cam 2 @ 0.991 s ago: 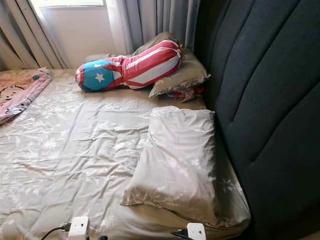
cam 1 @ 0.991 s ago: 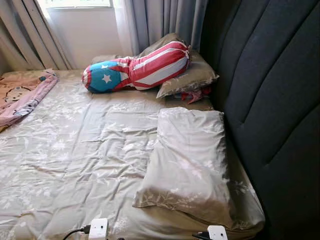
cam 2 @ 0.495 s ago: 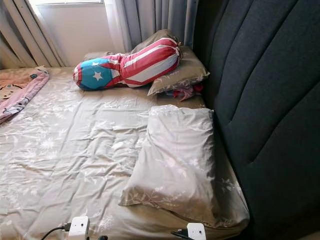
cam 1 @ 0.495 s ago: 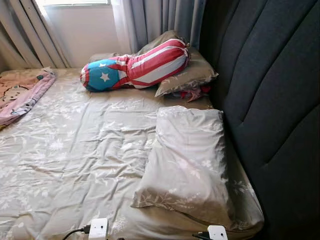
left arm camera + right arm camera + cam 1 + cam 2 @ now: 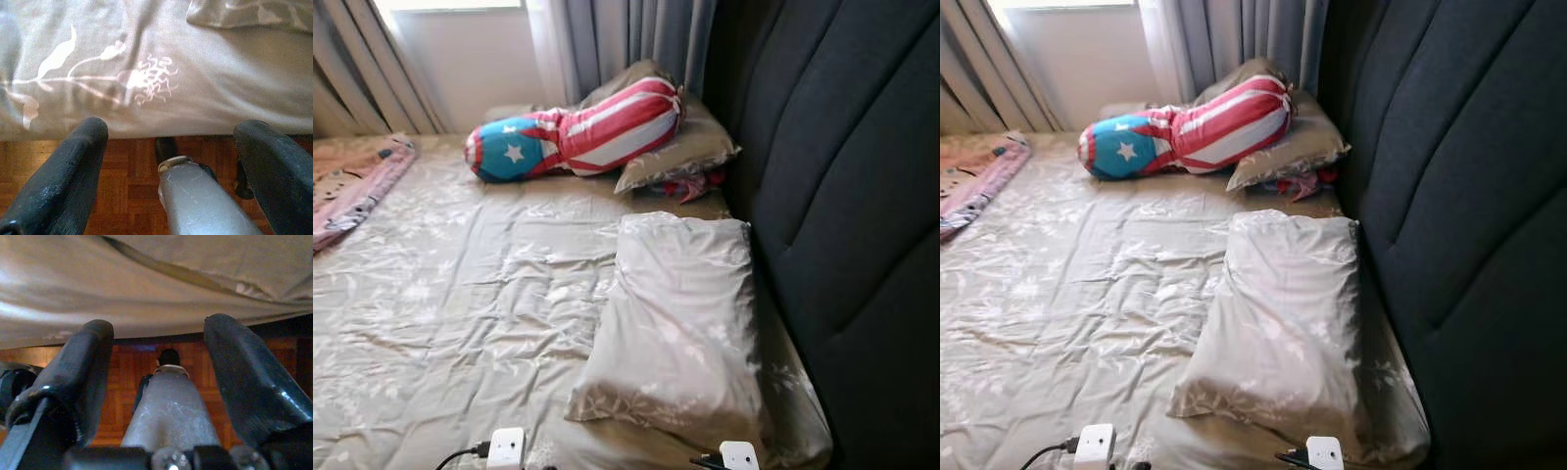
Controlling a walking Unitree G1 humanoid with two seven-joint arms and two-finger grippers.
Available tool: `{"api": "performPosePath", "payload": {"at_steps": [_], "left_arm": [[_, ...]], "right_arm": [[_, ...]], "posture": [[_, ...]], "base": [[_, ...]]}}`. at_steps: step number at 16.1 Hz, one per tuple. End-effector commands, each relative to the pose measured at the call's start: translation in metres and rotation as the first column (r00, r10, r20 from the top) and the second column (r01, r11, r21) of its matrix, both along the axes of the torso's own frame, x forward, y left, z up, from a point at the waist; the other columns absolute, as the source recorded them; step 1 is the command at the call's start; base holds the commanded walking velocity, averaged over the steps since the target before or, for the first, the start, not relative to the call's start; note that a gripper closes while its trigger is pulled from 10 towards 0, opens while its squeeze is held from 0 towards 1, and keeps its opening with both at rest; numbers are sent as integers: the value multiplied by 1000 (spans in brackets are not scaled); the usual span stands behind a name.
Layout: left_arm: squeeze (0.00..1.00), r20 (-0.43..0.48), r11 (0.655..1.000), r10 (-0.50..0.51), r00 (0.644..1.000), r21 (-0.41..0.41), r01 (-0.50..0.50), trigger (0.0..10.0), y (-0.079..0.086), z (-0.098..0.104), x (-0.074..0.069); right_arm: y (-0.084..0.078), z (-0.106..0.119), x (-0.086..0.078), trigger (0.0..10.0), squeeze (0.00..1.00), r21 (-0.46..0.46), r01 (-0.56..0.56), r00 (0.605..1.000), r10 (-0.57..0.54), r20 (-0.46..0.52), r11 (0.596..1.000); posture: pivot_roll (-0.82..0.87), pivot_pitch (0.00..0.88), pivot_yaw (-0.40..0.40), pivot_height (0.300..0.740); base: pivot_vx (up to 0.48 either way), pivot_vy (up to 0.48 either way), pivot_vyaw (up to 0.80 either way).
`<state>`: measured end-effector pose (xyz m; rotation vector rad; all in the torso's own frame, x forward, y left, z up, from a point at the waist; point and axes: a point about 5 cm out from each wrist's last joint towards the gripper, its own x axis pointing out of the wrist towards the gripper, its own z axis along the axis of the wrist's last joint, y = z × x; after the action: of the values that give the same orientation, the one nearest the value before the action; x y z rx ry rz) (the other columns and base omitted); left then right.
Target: Clean up the room
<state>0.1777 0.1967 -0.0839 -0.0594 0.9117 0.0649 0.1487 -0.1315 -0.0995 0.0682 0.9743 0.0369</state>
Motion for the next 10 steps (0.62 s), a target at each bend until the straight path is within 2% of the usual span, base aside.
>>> {"api": "performPosePath", "payload": {"at_steps": [1,10], "left_arm": [[0,-13,1000,8,1000,2,-8,10000,2,-2,-5],[0,-7,1000,9,1000,-2,-9,10000,2,-2,-4]], "right_arm": [[1,0,-1,10000,0,4,11,1000,-11,-1,1000],[1,0,0,10000,0,14,23,1000,-23,8,1000]], "posture": [[-63,0,9,740],[-62,0,9,740]], "base": [[0,0,0],[0,0,0]]}}
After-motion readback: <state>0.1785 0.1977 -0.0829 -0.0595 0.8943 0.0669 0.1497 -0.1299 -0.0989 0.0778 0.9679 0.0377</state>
